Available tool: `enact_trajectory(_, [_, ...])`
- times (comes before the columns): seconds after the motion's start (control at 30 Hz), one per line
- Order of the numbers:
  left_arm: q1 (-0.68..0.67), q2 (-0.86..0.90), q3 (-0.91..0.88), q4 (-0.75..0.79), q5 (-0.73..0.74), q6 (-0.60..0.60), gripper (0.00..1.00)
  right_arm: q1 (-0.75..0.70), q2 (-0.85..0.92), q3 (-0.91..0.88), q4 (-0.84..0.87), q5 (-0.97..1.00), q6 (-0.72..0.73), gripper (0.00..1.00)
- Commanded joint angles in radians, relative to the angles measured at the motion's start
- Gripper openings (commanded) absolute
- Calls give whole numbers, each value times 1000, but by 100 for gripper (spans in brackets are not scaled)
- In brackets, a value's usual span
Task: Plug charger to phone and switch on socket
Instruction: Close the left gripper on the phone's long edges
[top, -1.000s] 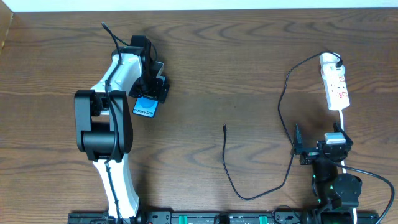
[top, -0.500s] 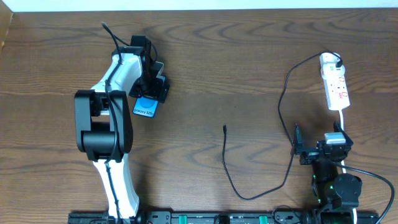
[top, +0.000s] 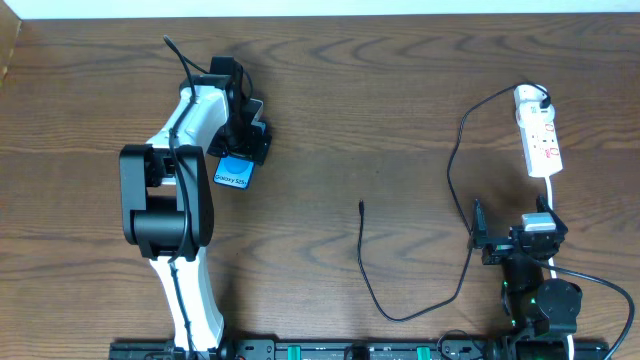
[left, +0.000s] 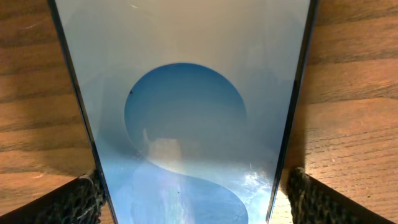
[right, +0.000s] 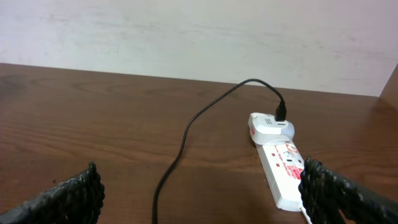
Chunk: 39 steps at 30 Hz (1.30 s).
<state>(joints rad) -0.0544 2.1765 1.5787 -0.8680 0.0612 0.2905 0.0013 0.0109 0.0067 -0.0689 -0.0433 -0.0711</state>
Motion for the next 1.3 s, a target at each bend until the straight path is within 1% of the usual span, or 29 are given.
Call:
enact_trajectory(0.0, [-9,41,-40,7,-25,16,90,7,-6,-1,-4,8,-13,99])
enact_trajectory(0.13, [-9,41,-40,7,-25,16,87,7,-6,-1,-4,8,-13,99])
enact_trajectory(0.4, [-9,41,-40,7,-25,16,87,7,-6,-1,-4,8,-13,99])
enact_trajectory(0.53, [-9,41,-40,7,-25,16,82,7,-6,-1,-4,8,-13,99])
enact_trajectory(0.93, [-9,41,-40,7,-25,16,79,7,-6,-1,-4,8,-13,99])
enact_trajectory(1.27, [-9,41,-40,7,-25,16,72,7,-6,-1,-4,8,-13,99])
